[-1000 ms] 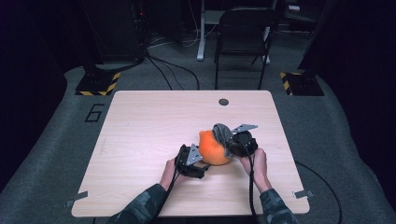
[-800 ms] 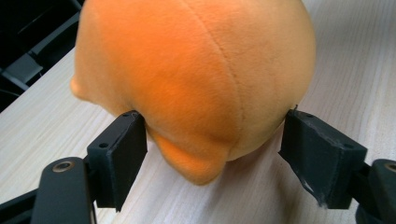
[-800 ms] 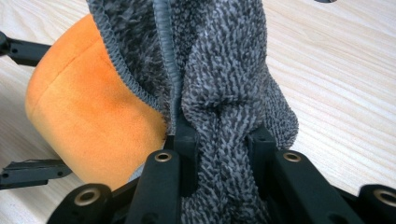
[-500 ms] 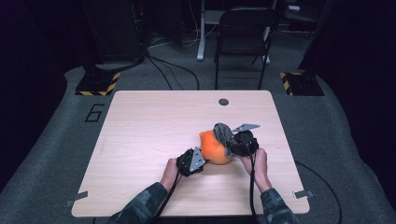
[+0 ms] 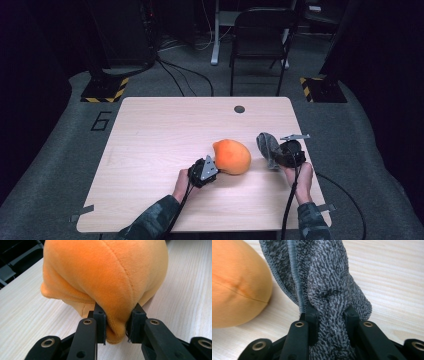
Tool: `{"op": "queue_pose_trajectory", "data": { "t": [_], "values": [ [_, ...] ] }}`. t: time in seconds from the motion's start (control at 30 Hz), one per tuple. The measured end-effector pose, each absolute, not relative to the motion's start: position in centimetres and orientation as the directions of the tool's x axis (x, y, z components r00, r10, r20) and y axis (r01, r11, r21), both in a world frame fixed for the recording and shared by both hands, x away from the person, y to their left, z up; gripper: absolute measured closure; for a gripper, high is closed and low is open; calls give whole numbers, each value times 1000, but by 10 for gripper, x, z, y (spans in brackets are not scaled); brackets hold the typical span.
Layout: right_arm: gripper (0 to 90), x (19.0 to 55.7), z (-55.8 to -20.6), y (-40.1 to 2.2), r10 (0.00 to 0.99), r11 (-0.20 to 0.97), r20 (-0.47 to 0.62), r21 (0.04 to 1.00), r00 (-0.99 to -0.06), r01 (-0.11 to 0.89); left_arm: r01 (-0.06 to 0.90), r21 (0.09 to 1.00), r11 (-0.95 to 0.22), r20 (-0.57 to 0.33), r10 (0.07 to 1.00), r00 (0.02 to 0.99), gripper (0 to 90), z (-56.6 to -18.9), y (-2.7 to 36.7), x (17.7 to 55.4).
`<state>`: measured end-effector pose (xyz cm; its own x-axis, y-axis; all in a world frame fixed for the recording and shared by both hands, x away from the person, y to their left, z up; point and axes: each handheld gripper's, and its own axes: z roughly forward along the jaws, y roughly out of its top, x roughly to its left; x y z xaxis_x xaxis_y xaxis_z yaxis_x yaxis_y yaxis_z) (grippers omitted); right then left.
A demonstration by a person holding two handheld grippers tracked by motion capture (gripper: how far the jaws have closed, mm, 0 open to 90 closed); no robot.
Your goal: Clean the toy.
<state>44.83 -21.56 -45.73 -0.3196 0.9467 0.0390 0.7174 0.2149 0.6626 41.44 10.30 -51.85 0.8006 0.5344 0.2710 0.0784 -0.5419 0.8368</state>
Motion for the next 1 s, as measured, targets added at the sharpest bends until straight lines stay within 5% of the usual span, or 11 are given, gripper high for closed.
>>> {"op": "queue_pose_trajectory", "data": {
  "t": [0.47,0.8,1.0],
  "values": [
    [716,452,-458,-224,958,190,38,658,-284,728,238,927,-291,-17,599,801,745,-467,111,413],
    [716,445,-441,-222,951,188,47,699,-306,690,405,881,-243,-182,616,767,741,-442,124,412],
    [717,435,-422,-203,931,235,23,727,-365,645,525,819,-231,-288,625,725,732,-466,123,420]
  ]
}}
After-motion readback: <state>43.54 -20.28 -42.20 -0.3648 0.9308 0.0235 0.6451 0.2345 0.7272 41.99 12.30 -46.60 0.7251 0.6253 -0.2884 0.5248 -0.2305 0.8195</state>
